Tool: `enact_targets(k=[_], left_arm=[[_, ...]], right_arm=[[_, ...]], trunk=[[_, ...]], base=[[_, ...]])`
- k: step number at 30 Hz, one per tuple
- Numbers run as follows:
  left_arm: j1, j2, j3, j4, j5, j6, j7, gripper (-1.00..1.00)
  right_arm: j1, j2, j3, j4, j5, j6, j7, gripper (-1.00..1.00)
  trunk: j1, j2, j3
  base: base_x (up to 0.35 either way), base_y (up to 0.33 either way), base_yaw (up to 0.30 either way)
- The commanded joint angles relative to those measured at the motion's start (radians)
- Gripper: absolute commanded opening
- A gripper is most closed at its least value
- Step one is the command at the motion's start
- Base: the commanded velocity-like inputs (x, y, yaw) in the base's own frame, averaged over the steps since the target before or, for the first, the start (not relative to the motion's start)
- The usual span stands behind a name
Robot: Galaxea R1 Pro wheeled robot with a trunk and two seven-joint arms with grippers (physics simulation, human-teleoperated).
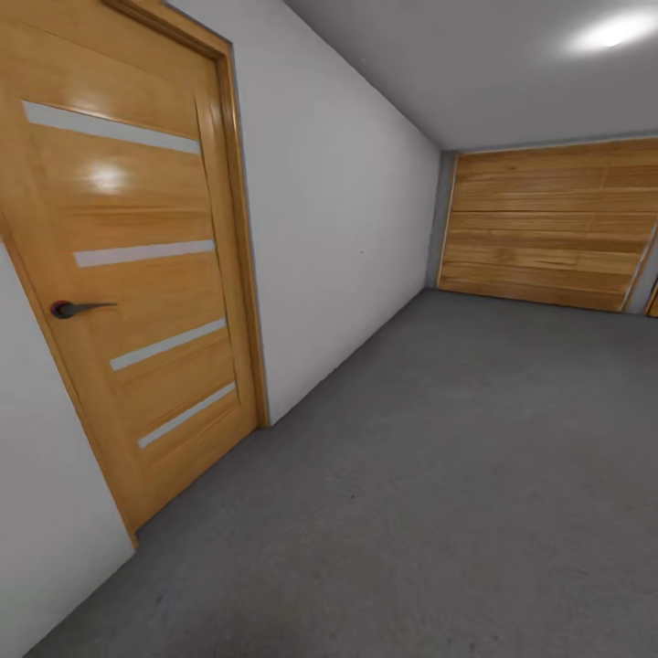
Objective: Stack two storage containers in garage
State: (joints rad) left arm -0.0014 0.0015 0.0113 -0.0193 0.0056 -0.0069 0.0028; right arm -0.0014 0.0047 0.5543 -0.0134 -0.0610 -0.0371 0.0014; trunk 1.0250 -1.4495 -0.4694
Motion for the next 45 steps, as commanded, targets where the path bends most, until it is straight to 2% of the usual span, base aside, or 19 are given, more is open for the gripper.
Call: enact_targets(k=[1, 12, 45], left_arm=[[0.000, 0.000, 0.001, 0.000, 0.001, -0.001, 0.000, 1.00], [0.000, 0.001, 0.000, 0.000, 0.001, -0.001, -0.008, 1.00], [0.000, 0.002, 0.001, 0.000, 0.001, -0.001, -0.012, 1.00]], right_arm=[[0.000, 0.000, 0.006, 0.000, -0.006, -0.003, 0.000, 1.00], [0.000, 0.000, 0.006, 0.000, -0.006, -0.004, 0.000, 1.00], [0.000, 0.000, 0.007, 0.000, -0.006, -0.003, 0.000, 1.00]], trunk=[[0.000, 0.000, -0.001], [0.000, 0.000, -0.001], [0.000, 0.000, -0.001]], base=[[0.000, 0.000, 0.057], [0.046, 0.000, 0.008], [0.298, 0.000, 0.000]])
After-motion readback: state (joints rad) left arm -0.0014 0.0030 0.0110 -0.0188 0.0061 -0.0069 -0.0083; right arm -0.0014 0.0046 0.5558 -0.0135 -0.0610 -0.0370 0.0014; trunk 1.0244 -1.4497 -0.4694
